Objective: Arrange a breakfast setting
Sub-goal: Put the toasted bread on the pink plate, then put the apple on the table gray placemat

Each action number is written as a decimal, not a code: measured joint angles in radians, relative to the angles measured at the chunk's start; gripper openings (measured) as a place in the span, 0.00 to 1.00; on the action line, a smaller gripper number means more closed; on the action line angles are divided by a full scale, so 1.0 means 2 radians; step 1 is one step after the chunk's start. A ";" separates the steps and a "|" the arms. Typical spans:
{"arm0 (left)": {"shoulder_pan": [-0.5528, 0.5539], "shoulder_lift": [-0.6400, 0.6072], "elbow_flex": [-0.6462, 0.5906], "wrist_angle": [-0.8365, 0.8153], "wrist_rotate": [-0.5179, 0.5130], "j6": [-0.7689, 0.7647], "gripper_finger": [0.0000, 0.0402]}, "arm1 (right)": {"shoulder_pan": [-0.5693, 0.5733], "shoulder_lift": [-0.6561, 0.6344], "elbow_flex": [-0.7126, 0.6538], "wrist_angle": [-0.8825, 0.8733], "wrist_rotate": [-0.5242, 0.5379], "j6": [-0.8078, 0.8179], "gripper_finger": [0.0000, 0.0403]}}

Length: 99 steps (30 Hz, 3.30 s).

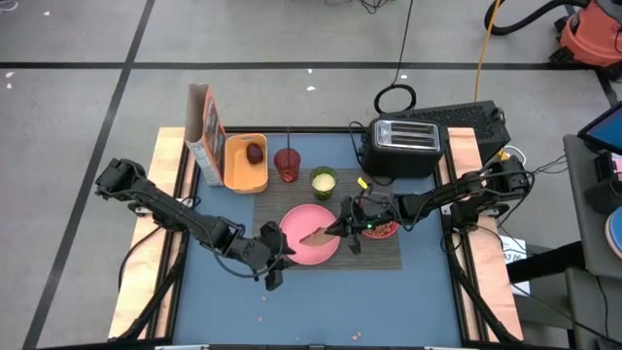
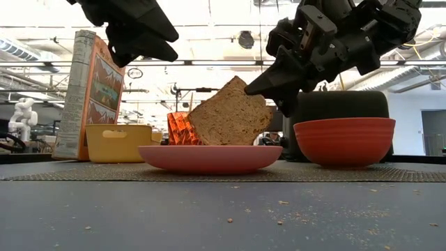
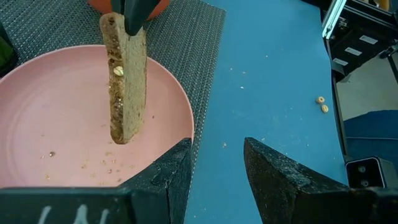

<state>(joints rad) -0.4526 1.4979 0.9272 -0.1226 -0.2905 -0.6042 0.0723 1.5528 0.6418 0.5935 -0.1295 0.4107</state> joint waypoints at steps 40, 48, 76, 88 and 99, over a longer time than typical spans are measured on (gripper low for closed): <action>0.000 0.000 0.000 0.000 -0.015 0.001 0.38 | 0.000 0.000 0.000 -0.001 0.051 -0.006 0.52; 0.018 -0.004 0.000 0.040 -0.064 0.018 0.38 | 0.000 -0.025 0.000 0.058 0.049 -0.045 0.52; 0.145 -0.037 0.000 0.409 -0.065 0.284 0.50 | 0.000 -0.251 0.000 -0.084 0.049 -0.151 0.53; 0.174 -0.037 0.013 0.372 -0.065 0.264 0.82 | 0.000 -0.251 0.000 -0.098 0.049 -0.152 0.53; 0.213 -0.031 0.252 -0.075 -0.064 0.281 0.82 | 0.000 -0.251 0.000 -0.098 0.050 -0.152 0.53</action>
<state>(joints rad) -0.0260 1.4359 1.4306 -0.2731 -0.4194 -0.0417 0.0719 1.0512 0.6415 0.3980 -0.0303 0.1070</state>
